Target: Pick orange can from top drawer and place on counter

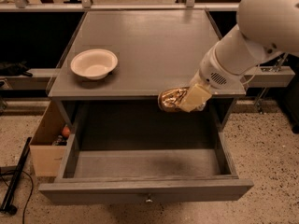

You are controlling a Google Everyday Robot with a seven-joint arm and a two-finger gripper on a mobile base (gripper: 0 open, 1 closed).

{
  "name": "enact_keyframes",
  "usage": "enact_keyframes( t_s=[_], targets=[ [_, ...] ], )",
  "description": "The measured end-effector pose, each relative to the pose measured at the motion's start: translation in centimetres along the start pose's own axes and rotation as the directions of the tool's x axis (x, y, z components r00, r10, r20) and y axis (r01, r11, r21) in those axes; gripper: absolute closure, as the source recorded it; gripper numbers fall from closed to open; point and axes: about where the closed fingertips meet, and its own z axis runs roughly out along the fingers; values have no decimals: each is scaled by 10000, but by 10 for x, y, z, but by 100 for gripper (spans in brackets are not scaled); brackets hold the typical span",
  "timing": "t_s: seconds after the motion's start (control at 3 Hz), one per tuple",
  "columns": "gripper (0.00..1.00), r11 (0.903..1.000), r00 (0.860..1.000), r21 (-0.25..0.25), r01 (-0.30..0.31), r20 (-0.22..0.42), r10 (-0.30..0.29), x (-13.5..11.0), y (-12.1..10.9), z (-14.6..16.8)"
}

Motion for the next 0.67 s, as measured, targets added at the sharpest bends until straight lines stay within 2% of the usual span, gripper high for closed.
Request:
enact_keyframes(
  t_s=[0.33, 0.67],
  targets=[
    [100, 9951, 9976, 701, 692, -130, -685, -23, -18, -60],
    [100, 9951, 9976, 701, 692, -130, -685, -23, -18, -60]
  ],
)
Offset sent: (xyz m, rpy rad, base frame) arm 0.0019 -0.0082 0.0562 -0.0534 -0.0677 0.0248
